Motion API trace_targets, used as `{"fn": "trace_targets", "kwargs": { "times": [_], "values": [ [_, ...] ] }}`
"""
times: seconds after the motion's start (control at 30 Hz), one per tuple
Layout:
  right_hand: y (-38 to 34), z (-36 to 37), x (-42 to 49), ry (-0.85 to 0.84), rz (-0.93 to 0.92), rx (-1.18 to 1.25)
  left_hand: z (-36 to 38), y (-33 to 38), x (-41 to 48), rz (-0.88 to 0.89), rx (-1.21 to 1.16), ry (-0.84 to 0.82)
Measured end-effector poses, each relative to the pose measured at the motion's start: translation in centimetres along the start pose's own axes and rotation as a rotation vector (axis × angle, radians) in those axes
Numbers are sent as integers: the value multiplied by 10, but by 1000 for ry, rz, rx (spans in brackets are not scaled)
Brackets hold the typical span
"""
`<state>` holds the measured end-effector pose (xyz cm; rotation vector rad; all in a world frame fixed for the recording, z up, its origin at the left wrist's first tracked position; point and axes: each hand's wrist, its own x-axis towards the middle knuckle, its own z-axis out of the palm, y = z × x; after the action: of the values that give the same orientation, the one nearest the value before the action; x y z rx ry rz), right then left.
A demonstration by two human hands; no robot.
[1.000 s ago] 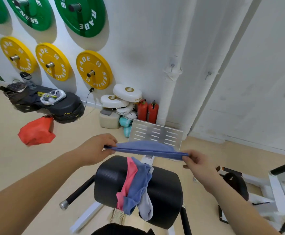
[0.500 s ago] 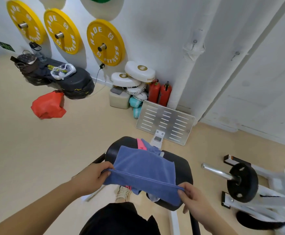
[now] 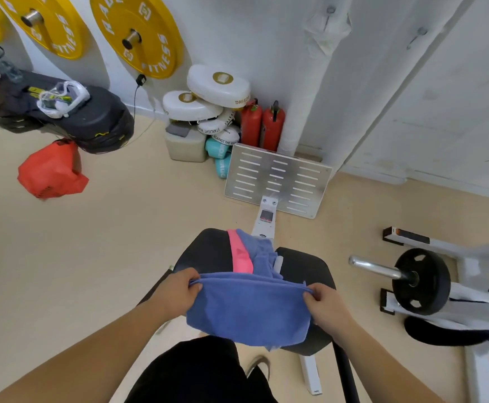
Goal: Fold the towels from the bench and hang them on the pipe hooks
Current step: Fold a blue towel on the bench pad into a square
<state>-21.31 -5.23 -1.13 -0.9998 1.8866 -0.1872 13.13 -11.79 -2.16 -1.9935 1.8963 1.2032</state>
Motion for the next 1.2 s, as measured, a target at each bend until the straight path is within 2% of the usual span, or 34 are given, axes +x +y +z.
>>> {"fn": "trace_targets", "kwargs": {
  "times": [0.27,0.33,0.63,0.77,0.87,0.93,1.1,1.2],
  "values": [
    [-4,9,44,36,177,-63,3,-6,39,3,83,-65],
    [-2,10,49,-25,211,-85,1,-8,44,9,105,-80],
    [-11,13,43,-43,85,-258,-5,2,43,65,238,-116],
    [-10,10,34,-20,49,-330,0,3,36,76,308,-56],
    [-6,10,23,3,37,-275,6,7,26,45,294,-9],
    [0,11,13,0,21,-154,13,10,18,25,211,37],
    [13,3,-22,5,83,238,20,12,-8,-88,-333,89],
    [21,0,-39,-45,132,401,14,8,-31,-153,-572,53]
  ]
}}
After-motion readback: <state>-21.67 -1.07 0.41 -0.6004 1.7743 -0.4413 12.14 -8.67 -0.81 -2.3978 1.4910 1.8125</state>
